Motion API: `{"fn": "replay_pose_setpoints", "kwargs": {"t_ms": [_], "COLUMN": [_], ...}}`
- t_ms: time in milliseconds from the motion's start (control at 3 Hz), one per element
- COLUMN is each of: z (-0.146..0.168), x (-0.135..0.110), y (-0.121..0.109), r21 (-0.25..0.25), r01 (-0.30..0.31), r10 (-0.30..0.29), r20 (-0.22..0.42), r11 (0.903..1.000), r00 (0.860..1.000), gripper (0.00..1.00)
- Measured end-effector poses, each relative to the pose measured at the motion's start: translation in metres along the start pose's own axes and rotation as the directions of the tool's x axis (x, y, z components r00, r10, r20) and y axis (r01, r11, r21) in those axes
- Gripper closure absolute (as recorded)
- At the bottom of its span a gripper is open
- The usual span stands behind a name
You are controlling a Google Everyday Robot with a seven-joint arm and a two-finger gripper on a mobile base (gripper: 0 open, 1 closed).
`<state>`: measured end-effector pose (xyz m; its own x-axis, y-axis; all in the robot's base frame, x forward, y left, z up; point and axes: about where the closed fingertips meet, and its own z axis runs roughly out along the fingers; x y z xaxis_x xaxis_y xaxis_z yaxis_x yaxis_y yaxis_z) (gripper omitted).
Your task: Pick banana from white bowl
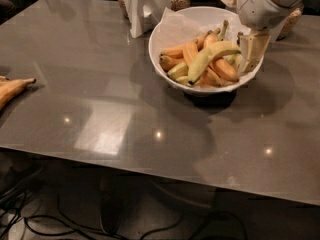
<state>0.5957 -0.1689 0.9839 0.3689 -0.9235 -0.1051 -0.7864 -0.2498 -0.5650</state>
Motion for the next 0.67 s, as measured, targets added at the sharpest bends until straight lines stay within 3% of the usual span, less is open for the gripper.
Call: {"fn": "replay_pose_setpoints", "kwargs": {"t_ms": [667], "z": [0.023], "x": [0.015], "y": [-0.007], "r21": [-0.037], "r01": [0.064], "r10": [-0.063], "r20": [0.022], "r11": [0.9973], "r00": [0.998], "gripper": [0.42]}}
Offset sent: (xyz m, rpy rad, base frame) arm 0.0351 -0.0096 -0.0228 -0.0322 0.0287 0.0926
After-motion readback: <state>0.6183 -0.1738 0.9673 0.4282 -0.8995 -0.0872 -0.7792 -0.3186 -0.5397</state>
